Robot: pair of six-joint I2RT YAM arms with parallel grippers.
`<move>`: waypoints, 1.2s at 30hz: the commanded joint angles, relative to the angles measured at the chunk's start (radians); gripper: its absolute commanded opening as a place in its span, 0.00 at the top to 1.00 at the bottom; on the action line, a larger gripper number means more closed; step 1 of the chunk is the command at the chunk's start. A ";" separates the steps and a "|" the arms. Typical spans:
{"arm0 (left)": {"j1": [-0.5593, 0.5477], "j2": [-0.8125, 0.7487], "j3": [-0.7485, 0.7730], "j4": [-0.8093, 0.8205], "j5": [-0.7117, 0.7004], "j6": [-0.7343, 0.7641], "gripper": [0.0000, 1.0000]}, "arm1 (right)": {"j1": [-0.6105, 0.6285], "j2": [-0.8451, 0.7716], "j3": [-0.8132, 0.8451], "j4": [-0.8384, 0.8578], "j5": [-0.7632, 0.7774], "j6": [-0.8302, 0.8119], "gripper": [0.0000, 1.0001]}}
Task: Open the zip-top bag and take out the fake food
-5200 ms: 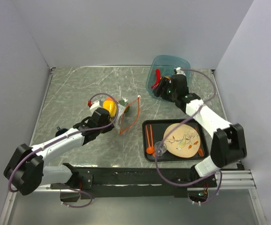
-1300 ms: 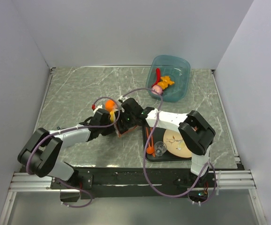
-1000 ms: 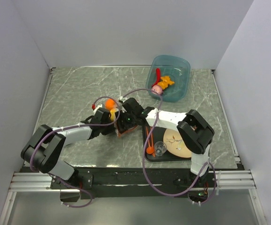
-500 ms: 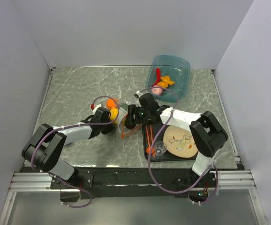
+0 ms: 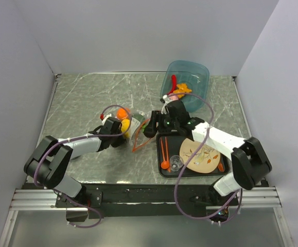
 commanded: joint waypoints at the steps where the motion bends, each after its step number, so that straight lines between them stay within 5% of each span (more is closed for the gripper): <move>1: 0.004 -0.043 0.038 -0.042 0.019 0.037 0.99 | -0.035 -0.133 -0.075 0.009 -0.020 0.035 0.54; 12: 0.004 -0.071 0.050 -0.042 0.043 0.059 0.99 | -0.222 -0.218 -0.025 0.003 -0.103 0.067 0.52; 23: 0.004 -0.127 0.087 -0.082 0.075 0.114 0.99 | -0.488 0.204 0.338 0.018 0.073 0.124 0.53; 26: 0.004 -0.158 0.082 -0.091 0.075 0.117 0.99 | -0.520 0.322 0.458 -0.042 0.147 0.110 0.45; 31: 0.004 -0.212 0.076 -0.111 0.071 0.122 0.95 | -0.526 0.417 0.581 -0.132 0.219 0.052 0.13; 36: 0.005 -0.230 0.130 -0.142 0.048 0.132 0.74 | -0.514 0.370 0.558 -0.172 0.219 0.037 0.05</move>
